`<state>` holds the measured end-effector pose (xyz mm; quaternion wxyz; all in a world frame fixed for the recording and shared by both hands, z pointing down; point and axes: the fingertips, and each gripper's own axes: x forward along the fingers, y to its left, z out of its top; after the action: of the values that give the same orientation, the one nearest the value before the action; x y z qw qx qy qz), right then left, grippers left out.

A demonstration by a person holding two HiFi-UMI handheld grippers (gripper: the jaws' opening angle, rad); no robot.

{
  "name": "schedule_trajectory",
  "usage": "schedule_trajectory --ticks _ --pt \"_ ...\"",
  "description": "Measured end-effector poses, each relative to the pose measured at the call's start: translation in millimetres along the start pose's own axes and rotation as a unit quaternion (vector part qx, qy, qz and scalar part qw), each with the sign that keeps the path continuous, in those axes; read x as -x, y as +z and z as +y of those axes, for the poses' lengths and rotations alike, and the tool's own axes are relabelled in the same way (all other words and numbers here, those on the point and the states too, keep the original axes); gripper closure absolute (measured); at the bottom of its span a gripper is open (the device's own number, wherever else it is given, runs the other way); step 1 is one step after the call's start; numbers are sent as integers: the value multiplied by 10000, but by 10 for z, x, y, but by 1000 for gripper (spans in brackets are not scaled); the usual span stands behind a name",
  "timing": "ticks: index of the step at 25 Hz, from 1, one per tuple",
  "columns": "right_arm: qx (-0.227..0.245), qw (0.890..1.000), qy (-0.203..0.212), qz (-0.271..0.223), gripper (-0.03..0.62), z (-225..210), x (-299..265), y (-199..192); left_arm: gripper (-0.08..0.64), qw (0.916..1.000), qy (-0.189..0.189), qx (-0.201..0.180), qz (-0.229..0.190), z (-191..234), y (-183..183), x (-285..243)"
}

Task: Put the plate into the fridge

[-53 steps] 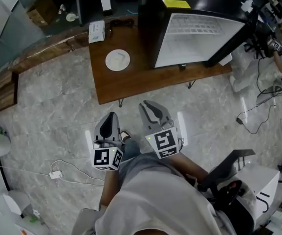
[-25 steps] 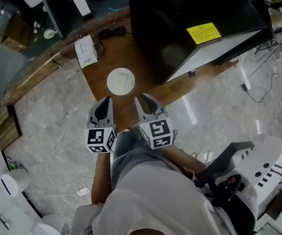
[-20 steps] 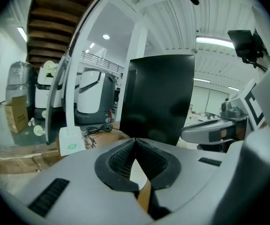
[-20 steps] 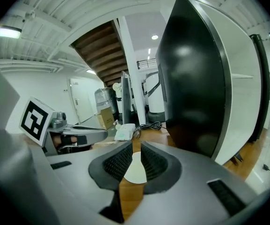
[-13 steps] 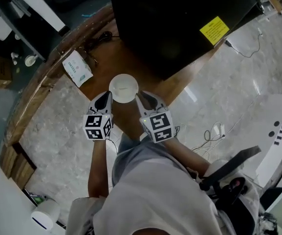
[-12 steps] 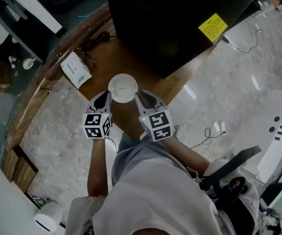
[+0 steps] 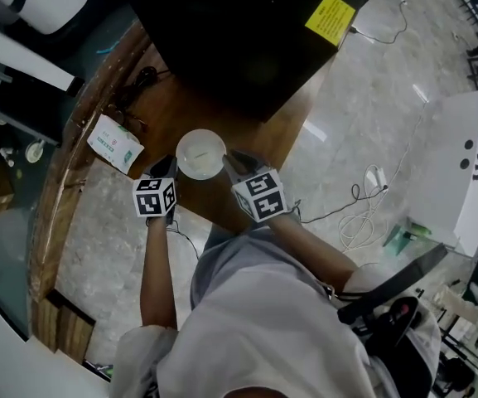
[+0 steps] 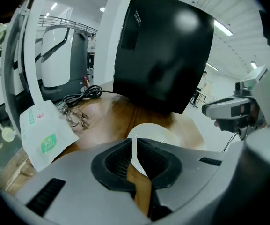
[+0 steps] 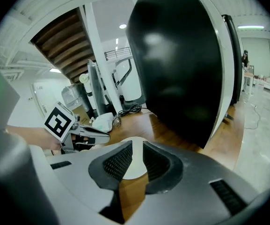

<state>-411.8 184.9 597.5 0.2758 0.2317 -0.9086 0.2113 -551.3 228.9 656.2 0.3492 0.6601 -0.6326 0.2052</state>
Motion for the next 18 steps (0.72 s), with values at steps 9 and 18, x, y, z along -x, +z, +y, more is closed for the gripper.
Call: schedule_trajectory --ticks 9,18 --pt "-1341 9895 73 535 529 -276 -423 -553 538 9955 -327 -359 808 199 -192 -388" --pt "-2404 9654 126 998 472 -438 -793 -807 537 9915 -478 -453 1121 271 -256 -588"
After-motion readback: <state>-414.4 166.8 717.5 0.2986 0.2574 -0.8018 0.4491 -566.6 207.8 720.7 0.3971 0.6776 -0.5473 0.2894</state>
